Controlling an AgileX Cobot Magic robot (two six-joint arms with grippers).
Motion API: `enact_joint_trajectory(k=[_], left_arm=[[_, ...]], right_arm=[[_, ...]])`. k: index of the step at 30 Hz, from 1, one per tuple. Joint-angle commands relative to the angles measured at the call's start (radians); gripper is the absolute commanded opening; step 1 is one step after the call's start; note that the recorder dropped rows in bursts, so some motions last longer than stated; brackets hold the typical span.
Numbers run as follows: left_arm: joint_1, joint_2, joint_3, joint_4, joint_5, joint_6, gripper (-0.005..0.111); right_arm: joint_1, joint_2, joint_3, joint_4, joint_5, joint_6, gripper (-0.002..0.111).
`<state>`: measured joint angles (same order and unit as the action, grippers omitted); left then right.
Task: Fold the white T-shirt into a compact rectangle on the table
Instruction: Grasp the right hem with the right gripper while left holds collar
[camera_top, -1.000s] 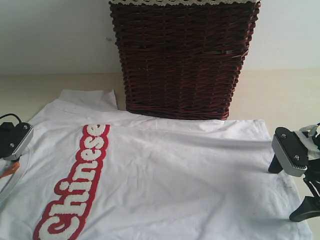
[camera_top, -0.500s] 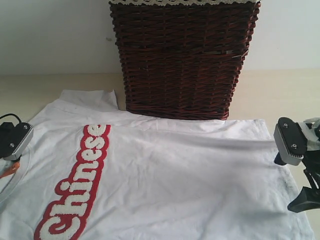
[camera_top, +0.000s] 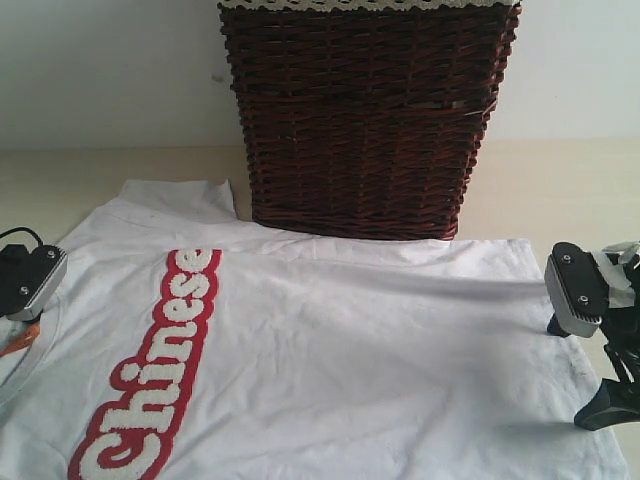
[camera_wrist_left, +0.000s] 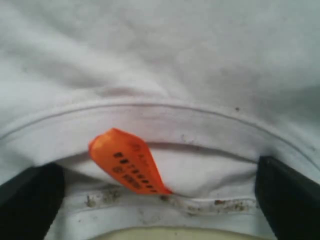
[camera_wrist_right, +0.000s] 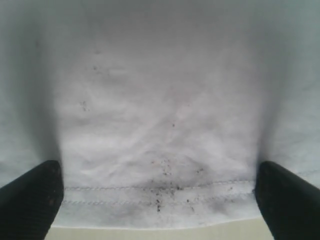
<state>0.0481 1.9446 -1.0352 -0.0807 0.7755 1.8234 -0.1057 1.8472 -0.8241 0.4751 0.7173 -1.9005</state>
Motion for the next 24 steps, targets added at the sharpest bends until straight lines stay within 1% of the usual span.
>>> enact_joint_trajectory(k=[1, 4, 7, 9, 12, 18, 19, 24], left_arm=[[0.001, 0.007, 0.001, -0.002, 0.010, 0.001, 0.104], [0.001, 0.007, 0.001, -0.002, 0.010, 0.001, 0.104], [0.001, 0.007, 0.001, -0.002, 0.010, 0.001, 0.104], [0.001, 0.007, 0.001, -0.002, 0.010, 0.001, 0.104], [0.001, 0.007, 0.001, -0.002, 0.010, 0.001, 0.104], [0.001, 0.007, 0.001, -0.002, 0.010, 0.001, 0.104], [0.001, 0.007, 0.001, -0.002, 0.010, 0.001, 0.104], [0.001, 0.007, 0.001, -0.002, 0.010, 0.001, 0.104]], right_arm=[[0.002, 0.034, 0.015, -0.054, -0.025, -0.007, 0.103], [0.002, 0.061, 0.041, -0.117, -0.066, -0.006, 0.096], [0.002, 0.074, 0.072, -0.166, -0.149, 0.047, 0.079], [0.002, 0.071, 0.086, -0.192, -0.183, 0.073, 0.064], [0.002, 0.071, 0.085, -0.205, -0.186, 0.094, 0.041], [0.002, 0.071, 0.085, -0.205, -0.186, 0.100, 0.003], [0.002, 0.071, 0.085, -0.205, -0.186, 0.100, 0.000], [0.002, 0.071, 0.085, -0.205, -0.186, 0.098, 0.000]])
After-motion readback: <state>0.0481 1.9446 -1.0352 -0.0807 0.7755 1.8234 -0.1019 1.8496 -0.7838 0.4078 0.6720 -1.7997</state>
